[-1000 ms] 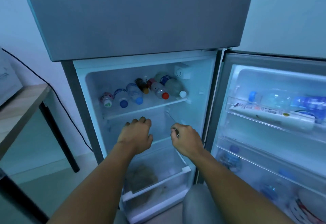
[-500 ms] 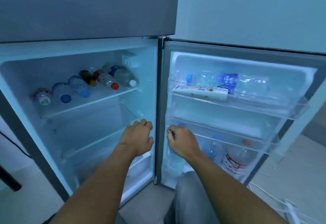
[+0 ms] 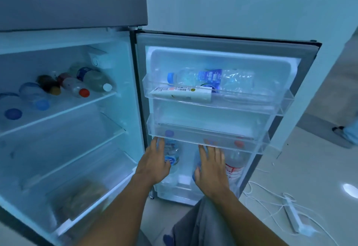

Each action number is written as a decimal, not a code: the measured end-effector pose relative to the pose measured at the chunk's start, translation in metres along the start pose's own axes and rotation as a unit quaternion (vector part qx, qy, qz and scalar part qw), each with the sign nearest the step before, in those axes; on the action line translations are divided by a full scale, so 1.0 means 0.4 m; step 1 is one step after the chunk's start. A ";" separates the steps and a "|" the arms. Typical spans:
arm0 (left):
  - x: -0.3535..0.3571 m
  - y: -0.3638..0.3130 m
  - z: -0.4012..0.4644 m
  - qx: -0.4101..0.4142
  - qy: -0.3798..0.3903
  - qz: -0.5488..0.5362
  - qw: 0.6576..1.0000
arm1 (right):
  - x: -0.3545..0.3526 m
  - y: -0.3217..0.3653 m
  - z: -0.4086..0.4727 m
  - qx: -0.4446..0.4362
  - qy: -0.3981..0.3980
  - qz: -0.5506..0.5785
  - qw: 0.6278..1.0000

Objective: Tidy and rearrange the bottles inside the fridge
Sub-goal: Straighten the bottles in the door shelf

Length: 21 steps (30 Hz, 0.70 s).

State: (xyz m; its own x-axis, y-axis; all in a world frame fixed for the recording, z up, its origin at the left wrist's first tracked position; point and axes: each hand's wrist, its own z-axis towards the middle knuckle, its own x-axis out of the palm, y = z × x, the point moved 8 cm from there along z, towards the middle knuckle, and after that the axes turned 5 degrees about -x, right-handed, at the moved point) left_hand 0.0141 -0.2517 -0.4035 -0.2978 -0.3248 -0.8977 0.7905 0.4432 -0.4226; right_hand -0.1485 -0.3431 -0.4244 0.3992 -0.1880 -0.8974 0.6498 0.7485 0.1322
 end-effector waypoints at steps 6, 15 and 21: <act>0.060 -0.017 0.031 0.043 -0.005 -0.059 0.997 | 0.052 -0.082 -0.027 0.125 -0.006 0.203 0.971; 0.110 -0.013 0.039 0.061 0.023 -0.037 0.997 | 0.071 -0.121 -0.003 0.184 -0.018 0.273 0.944; 0.121 -0.001 0.030 0.061 0.028 -0.030 0.997 | 0.081 -0.086 0.019 0.181 0.000 0.276 0.944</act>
State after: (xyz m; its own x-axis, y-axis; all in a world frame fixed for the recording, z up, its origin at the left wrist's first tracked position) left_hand 0.0057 -0.2775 -0.4454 -0.3731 -0.2982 -0.8786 0.8287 0.3187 -0.4601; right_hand -0.1532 -0.3796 -0.4548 0.7416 0.1673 -0.6497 0.5216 0.4652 0.7152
